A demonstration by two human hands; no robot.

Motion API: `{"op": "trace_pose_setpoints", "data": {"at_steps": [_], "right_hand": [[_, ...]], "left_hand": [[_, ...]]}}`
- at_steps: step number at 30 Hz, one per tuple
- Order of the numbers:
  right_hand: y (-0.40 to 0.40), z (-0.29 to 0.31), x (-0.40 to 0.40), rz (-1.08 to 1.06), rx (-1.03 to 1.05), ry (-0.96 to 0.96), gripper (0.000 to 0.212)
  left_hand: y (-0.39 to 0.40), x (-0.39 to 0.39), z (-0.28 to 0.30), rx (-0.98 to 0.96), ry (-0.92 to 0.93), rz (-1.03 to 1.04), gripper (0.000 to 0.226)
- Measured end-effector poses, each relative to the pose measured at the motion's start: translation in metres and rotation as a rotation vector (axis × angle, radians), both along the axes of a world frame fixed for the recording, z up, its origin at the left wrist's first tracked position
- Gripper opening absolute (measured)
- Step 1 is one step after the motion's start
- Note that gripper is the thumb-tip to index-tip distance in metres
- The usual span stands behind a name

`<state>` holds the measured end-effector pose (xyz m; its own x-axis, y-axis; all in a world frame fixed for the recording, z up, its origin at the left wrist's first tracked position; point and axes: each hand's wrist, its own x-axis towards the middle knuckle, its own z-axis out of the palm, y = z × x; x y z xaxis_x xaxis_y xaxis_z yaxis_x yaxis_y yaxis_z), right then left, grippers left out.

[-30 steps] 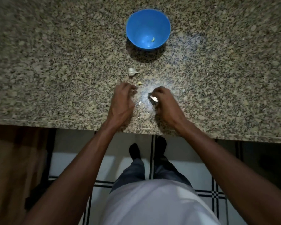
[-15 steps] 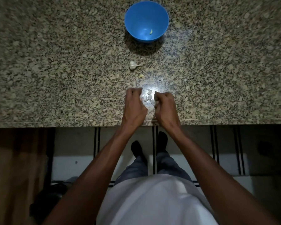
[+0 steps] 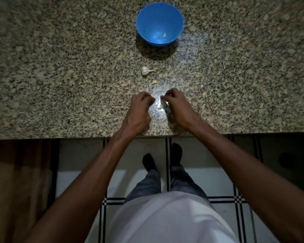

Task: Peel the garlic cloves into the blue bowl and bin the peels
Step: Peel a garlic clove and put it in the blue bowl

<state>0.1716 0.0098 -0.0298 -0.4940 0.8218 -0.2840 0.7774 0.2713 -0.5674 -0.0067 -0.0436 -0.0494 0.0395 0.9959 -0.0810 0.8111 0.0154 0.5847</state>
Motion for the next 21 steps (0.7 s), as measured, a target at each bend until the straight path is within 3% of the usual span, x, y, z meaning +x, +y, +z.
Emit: {"op": "trace_pose_setpoints", "data": {"at_steps": [3, 6, 9, 11, 14, 19, 21], "right_hand": [[-0.009, 0.002, 0.012, -0.084, 0.045, 0.071, 0.042], [-0.012, 0.004, 0.025, -0.209, 0.106, 0.028, 0.028], [-0.024, 0.005, 0.014, -0.159, 0.077, -0.009, 0.022], [-0.029, 0.005, 0.004, -0.127, 0.027, 0.05, 0.032], [-0.024, 0.008, 0.007, -0.211, 0.033, 0.083, 0.043], [-0.022, 0.009, 0.015, -0.16, 0.014, -0.049, 0.026], [-0.026, 0.007, 0.003, -0.118, 0.047, -0.03, 0.016]], "left_hand": [[-0.007, 0.002, 0.003, 0.053, -0.089, 0.073, 0.051], [0.002, -0.002, 0.003, 0.015, -0.032, 0.215, 0.065], [0.008, 0.008, 0.005, -0.037, 0.016, 0.083, 0.063], [0.007, 0.016, 0.007, -0.032, -0.031, -0.017, 0.057], [0.004, 0.016, 0.007, 0.002, -0.09, 0.027, 0.056], [0.006, 0.002, 0.004, -0.154, 0.029, -0.045, 0.074], [0.005, 0.008, 0.003, -0.138, 0.051, -0.066, 0.068]]}}
